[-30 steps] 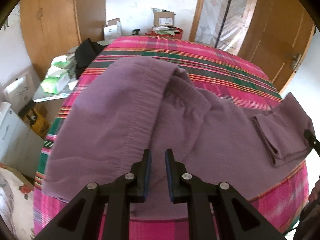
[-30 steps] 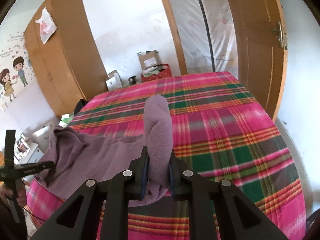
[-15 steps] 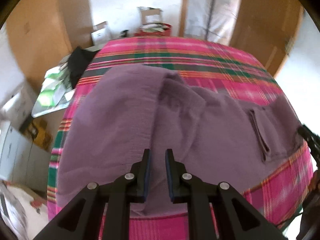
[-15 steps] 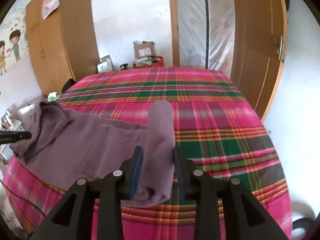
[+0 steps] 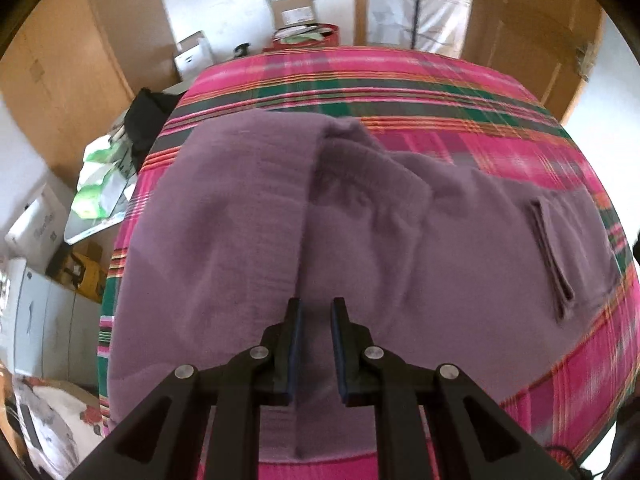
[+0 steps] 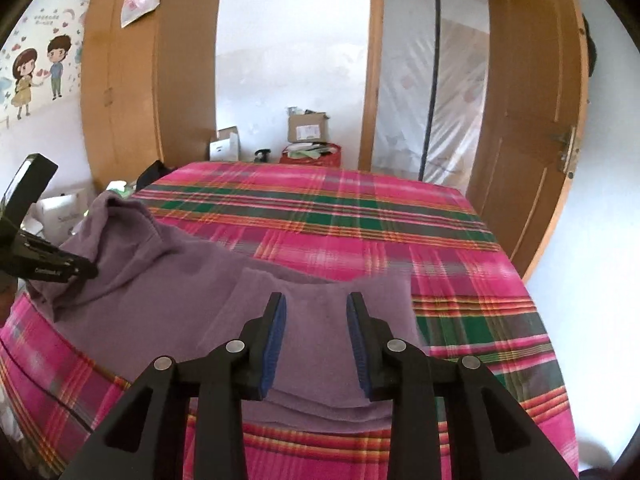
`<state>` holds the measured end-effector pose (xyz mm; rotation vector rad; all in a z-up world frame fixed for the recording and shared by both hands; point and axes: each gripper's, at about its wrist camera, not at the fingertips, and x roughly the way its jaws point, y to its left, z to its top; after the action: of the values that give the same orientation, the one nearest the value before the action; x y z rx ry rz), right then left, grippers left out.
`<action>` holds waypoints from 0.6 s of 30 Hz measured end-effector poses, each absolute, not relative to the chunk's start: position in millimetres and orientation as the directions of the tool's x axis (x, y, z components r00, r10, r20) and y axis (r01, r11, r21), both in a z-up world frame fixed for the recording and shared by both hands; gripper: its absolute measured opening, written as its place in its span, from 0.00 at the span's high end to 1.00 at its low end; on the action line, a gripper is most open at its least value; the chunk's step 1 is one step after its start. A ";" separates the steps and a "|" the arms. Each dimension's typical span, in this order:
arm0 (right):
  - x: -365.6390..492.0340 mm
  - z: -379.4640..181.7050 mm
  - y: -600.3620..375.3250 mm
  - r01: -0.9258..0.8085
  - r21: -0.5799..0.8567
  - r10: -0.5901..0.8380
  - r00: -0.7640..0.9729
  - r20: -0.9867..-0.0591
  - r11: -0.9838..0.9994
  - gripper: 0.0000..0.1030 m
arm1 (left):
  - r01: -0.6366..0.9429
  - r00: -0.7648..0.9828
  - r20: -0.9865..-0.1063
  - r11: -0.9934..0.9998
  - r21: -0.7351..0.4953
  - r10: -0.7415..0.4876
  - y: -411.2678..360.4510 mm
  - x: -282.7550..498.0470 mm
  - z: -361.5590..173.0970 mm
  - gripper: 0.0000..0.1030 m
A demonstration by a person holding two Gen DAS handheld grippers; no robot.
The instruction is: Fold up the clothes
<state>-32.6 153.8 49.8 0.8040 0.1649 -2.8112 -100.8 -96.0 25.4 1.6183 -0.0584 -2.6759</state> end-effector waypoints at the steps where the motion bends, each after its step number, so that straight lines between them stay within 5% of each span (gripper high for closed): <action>1: -32.8 50.2 153.5 0.245 -0.038 -0.187 -0.825 -0.533 -0.969 0.68 | 0.006 -0.462 -0.886 -0.999 0.037 -0.035 -100.5 -102.1 25.4 0.86; 12: -47.0 15.4 90.2 0.541 0.091 -0.456 -0.593 -0.664 -0.836 0.68 | 0.197 -0.448 -0.887 -0.980 0.025 -0.113 -163.2 -93.4 30.5 0.86; 18: -53.5 -8.8 52.0 0.702 0.121 -0.544 -0.419 -0.727 -0.702 0.68 | 0.061 -0.471 -0.881 -0.998 0.028 -0.054 -156.5 -55.9 40.5 0.86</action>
<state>-53.5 52.0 -8.8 0.9989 0.2599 -2.1425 -55.9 -156.5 40.5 1.5791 0.0114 -2.6379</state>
